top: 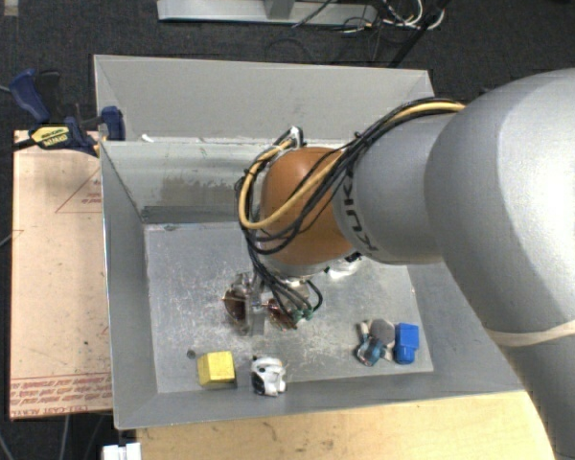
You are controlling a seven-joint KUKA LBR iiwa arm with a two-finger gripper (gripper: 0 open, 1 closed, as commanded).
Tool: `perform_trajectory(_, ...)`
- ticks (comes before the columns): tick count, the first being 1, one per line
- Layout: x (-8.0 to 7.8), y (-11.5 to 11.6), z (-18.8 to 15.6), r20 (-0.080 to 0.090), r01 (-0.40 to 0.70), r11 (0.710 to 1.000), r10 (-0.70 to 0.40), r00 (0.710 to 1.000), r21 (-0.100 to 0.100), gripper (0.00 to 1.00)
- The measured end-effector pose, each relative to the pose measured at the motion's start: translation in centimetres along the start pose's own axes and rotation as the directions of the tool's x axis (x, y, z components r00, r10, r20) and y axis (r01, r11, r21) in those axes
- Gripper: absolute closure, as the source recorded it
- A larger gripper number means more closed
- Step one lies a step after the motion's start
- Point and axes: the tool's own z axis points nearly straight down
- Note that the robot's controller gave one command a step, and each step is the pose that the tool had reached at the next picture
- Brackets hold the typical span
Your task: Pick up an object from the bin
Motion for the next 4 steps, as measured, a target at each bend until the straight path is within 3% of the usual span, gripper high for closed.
perform_trajectory(3, 0.3, 0.0, -3.4, -0.01, -0.002, 1.0, 0.002, 1.0, 0.002, 1.0)
perform_trajectory(4, 0.1, 0.0, -5.0, -0.003, -0.003, 1.0, 0.003, 1.0, 0.001, 1.0)
